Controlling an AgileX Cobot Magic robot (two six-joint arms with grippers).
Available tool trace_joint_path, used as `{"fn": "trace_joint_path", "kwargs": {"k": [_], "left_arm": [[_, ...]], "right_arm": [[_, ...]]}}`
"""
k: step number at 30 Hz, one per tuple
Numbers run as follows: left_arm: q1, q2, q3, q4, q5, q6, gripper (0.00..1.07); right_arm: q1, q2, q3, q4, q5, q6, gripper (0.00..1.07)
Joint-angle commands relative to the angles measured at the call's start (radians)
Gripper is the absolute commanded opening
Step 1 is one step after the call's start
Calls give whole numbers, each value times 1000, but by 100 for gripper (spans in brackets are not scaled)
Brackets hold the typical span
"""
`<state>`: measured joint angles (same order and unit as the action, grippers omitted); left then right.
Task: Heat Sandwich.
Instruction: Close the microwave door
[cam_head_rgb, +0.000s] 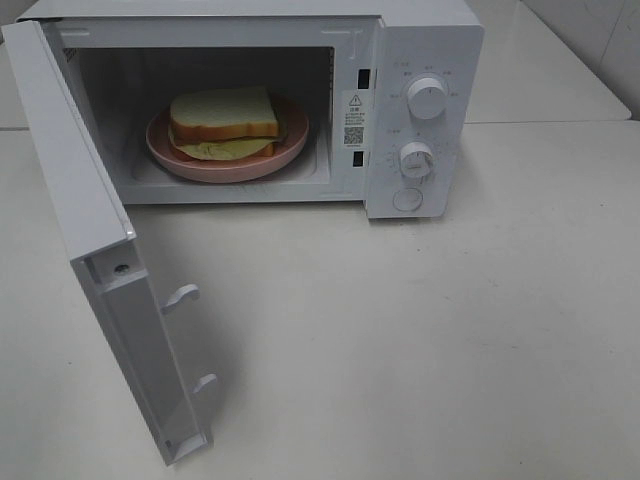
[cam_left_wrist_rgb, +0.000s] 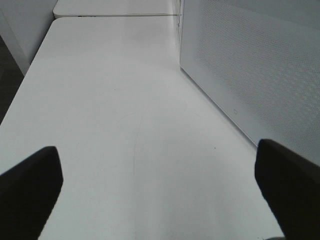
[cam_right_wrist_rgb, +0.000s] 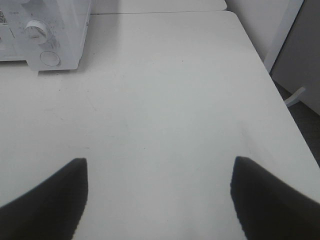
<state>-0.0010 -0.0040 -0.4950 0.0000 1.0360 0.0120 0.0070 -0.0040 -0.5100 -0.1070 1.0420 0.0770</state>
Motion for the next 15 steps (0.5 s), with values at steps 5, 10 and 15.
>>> {"fn": "trace_joint_path", "kwargs": {"k": [5, 10, 15], "left_arm": [[1, -24, 3, 0, -9, -1, 106], [1, -24, 3, 0, -9, -1, 106], [1, -24, 3, 0, -9, -1, 106]], "right_arm": [[-7, -26, 5, 1, -5, -15, 76], [-7, -26, 5, 1, -5, -15, 76], [-7, -26, 5, 1, -5, -15, 76]]}}
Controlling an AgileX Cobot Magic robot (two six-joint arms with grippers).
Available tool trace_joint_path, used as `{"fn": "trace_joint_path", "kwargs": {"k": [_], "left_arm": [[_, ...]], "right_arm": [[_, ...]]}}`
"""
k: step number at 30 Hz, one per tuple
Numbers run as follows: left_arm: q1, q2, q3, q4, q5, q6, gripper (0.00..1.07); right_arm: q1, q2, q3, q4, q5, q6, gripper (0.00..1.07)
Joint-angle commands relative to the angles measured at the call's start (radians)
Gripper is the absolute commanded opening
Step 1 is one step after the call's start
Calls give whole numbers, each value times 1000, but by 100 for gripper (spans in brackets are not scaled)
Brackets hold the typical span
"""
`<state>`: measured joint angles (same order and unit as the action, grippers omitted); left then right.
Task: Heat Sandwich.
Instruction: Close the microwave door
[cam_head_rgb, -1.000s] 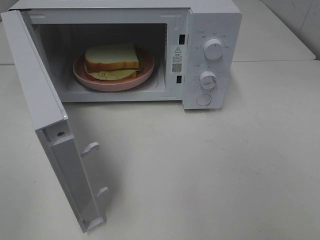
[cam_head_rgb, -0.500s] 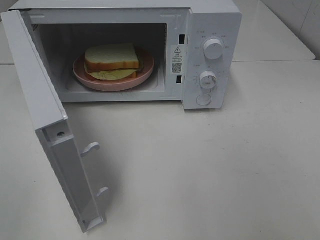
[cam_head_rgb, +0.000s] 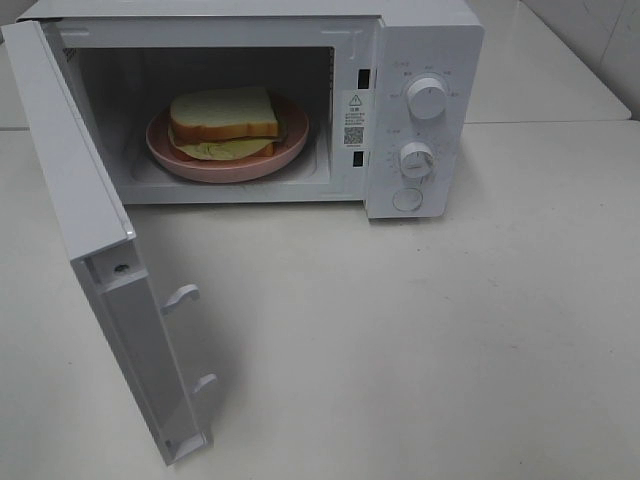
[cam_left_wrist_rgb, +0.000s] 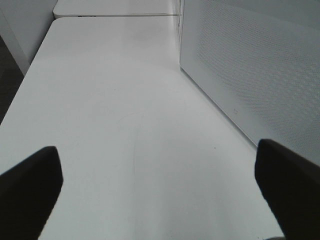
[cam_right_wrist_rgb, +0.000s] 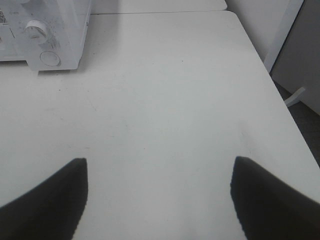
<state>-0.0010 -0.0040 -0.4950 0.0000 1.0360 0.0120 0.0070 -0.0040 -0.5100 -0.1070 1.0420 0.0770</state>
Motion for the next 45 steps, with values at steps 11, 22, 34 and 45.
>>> {"fn": "trace_joint_path", "kwargs": {"k": [11, 22, 34, 45], "left_arm": [[1, -24, 3, 0, -9, -1, 106], [1, -24, 3, 0, -9, -1, 106], [1, -24, 3, 0, -9, -1, 106], [1, 4, -11, -19, -15, -2, 106]], "right_arm": [[-7, -26, 5, 1, -5, -14, 76], [-7, -26, 5, 1, -5, -14, 76], [-7, -26, 5, 1, -5, -14, 76], [-7, -26, 5, 1, -5, -14, 76]]}}
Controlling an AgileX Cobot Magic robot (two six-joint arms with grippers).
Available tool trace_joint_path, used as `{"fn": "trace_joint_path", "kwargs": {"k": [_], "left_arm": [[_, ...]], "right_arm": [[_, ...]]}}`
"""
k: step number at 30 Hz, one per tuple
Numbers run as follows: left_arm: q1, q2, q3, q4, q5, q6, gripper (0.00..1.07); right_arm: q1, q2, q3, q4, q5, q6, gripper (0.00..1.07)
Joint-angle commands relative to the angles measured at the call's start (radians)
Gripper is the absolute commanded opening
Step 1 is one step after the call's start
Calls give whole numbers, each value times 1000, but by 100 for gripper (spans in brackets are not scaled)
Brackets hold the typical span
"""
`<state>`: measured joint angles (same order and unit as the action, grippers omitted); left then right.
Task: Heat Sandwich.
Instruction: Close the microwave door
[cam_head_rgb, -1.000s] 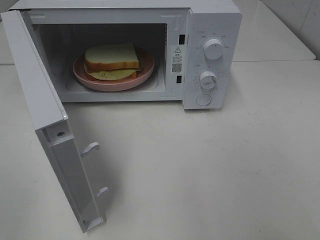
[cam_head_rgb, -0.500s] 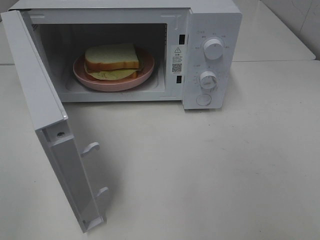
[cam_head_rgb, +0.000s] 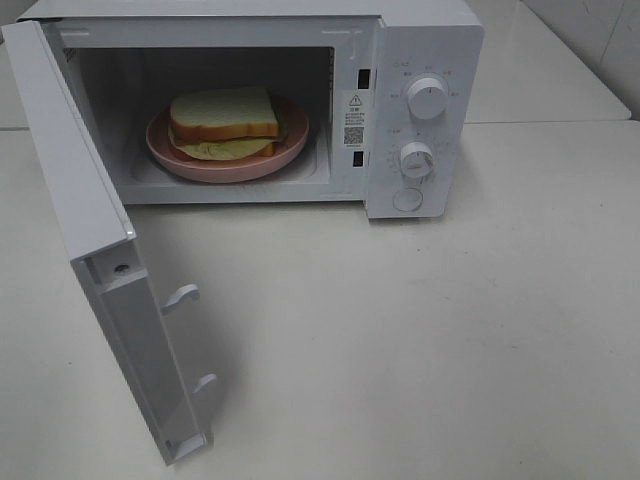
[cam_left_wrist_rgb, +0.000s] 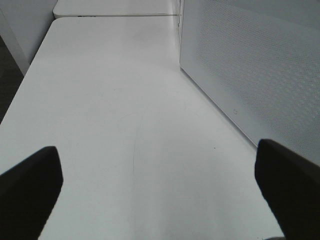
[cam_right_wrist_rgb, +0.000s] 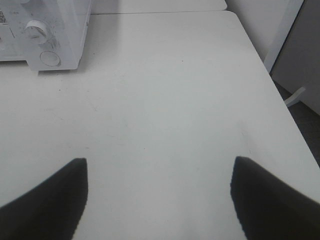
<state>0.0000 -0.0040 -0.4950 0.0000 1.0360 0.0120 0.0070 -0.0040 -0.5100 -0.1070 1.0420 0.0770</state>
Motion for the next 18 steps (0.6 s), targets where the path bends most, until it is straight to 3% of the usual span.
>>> {"fn": "trace_joint_path", "kwargs": {"k": [1, 12, 16, 18], "left_arm": [[0, 4, -11, -19, -15, -2, 106], [0, 165, -55, 0, -106, 0, 102], [0, 234, -55, 0, -141, 0, 94], [0, 281, -55, 0, -173, -1, 84]], "right_arm": [[-7, -26, 5, 1, -5, -14, 76], [-7, -26, 5, 1, -5, -14, 76], [-7, -26, 5, 1, -5, -14, 76], [-7, -26, 5, 1, -5, -14, 76]]}}
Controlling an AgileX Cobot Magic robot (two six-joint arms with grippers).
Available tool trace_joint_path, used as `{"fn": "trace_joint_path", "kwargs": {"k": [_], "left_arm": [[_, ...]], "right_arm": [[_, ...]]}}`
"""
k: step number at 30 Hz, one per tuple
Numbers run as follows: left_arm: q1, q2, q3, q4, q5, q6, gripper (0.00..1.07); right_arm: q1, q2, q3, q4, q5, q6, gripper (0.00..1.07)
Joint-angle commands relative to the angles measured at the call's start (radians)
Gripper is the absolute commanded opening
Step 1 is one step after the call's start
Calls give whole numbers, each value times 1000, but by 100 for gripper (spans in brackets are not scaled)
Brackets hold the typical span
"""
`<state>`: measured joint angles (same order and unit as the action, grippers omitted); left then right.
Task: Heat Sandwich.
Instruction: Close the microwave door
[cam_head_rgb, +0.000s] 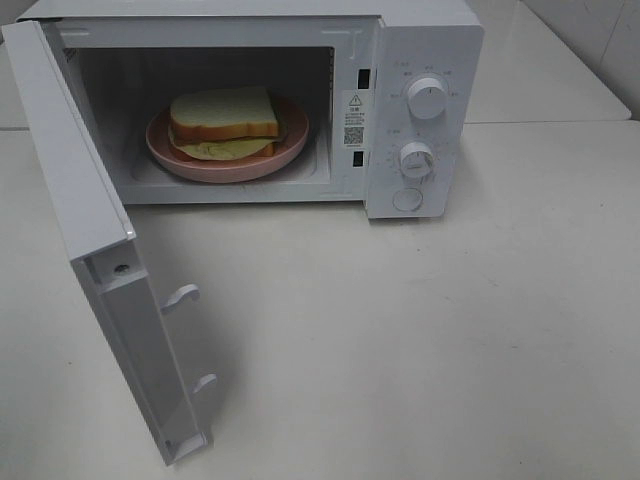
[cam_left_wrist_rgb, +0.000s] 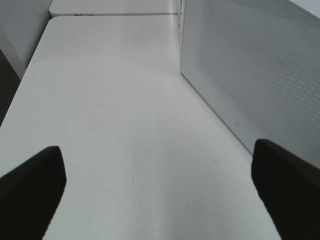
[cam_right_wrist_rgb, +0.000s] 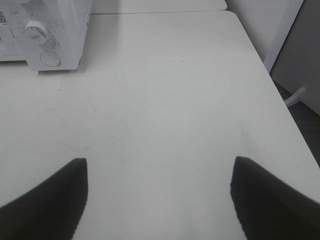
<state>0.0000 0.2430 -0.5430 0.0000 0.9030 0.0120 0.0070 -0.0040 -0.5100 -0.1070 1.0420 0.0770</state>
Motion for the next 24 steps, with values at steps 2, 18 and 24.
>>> {"fn": "trace_joint_path", "kwargs": {"k": [2, 18, 24], "left_arm": [[0, 52, -7, 0, -53, 0, 79], [-1, 249, -7, 44, -295, -2, 0], [-2, 331, -2, 43, -396, -1, 0]], "right_arm": [[-7, -26, 5, 1, -5, -14, 76], [-7, -26, 5, 1, -5, -14, 76], [-7, -26, 5, 1, -5, -14, 76]]}}
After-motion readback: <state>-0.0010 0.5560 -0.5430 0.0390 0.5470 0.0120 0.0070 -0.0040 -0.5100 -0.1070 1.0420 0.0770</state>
